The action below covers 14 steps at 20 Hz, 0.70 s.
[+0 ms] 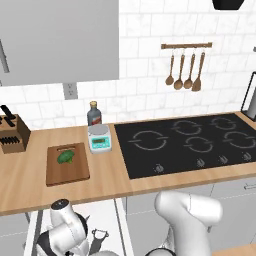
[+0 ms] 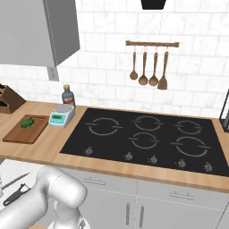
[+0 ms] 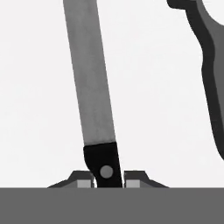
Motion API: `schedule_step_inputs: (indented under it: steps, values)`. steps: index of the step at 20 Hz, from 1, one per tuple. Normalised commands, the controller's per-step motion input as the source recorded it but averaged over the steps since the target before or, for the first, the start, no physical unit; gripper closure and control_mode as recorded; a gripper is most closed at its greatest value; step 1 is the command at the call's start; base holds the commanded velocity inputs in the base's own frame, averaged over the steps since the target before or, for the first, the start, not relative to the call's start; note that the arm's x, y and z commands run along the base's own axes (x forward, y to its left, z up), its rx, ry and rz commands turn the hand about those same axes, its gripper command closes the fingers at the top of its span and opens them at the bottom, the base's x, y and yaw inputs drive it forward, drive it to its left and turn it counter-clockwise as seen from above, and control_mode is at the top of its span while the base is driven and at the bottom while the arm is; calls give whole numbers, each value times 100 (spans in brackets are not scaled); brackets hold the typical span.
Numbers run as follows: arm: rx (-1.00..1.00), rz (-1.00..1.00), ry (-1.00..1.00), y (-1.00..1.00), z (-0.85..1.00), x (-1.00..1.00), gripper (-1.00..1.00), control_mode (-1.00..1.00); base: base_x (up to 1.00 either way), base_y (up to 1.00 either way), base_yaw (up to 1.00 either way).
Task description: Place the appropriate cutting tool for cutting the broccoli skin on the cutting board.
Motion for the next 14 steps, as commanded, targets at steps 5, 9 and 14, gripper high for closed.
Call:
schedule_step_inputs:
  steps: [5,9,14]
  values:
    - [10,-26,0,-2,68,-38,100,-100,0,0,0]
    - [4,-25,0,-1,98,-30,100,-100,0,0,0]
    - [3,-26,0,0,99,-28,100,-100,0,0,0]
